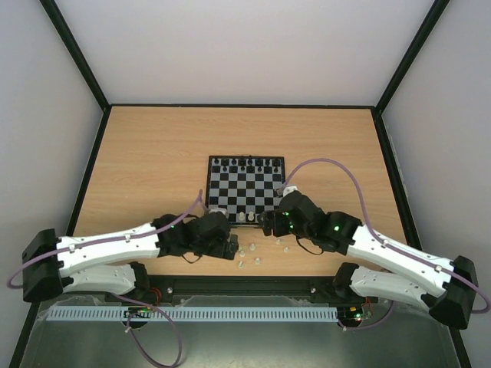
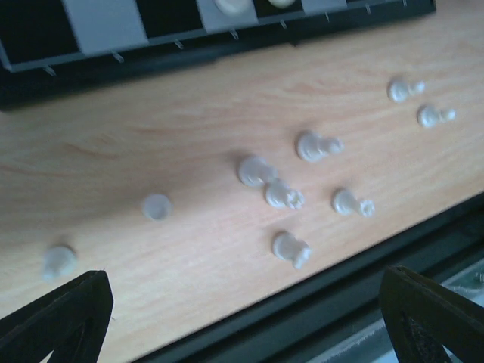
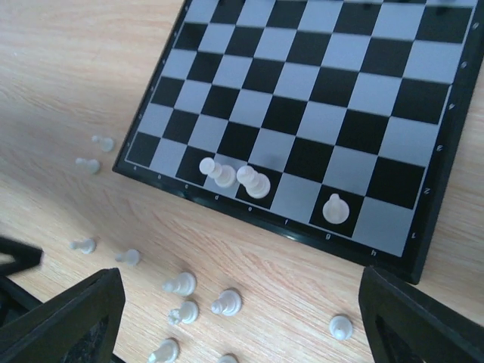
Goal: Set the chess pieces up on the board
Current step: Pick up the chess piece at the center of the board.
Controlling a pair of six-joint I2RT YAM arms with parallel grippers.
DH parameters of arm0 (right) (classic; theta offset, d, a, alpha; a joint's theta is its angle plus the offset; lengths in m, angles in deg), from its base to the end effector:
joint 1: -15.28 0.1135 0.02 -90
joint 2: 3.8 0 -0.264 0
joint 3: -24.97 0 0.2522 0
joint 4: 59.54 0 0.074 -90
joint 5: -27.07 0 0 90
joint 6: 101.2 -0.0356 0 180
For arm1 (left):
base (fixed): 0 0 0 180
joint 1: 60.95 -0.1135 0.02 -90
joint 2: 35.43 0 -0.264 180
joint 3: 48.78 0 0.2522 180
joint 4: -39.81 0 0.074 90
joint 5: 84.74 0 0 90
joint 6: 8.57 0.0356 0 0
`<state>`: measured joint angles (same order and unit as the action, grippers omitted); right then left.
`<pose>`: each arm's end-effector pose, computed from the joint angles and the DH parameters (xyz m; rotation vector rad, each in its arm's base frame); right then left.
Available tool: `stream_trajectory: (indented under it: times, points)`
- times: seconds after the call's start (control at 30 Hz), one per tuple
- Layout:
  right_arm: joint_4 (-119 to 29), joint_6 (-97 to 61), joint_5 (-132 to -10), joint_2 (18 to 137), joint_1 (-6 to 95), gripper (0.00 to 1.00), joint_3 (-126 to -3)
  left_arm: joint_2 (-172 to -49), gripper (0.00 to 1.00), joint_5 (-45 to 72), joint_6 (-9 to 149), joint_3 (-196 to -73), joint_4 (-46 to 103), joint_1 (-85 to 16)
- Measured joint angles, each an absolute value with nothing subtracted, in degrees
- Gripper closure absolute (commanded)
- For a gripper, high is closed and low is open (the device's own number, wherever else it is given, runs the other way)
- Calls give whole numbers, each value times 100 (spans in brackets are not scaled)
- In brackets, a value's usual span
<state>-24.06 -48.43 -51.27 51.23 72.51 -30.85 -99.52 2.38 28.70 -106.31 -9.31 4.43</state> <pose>0.1199 0.1730 0.2714 -0.2722 2.2373 0.7097 0.0920 -0.1965 0.2317 0.2777 2.6964 -0.6828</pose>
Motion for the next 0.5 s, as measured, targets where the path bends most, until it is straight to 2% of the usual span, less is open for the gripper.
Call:
stream_trajectory:
  times: [0.1, 0.27, 0.37, 0.5]
  points:
    - [-2356, -4841, -5123, 4815, 7162, 18, -3089, -10295, 3, 83, 2468, -10771, -966, 1086]
    - [-2249, -4839, -5127, 4423, 7137, 19, -3133, -10938, 17, -111, 1915, -10880, -852, 1890]
    - [-2148, -4839, -5142, 4248, 7131, 20, -3138, -11340, 27, -223, 1738, -10978, -754, 2098]
    - [-2043, -4837, -5223, 4106, 7122, 21, -3138, -11854, 32, -380, 1694, -11280, -623, 2139]
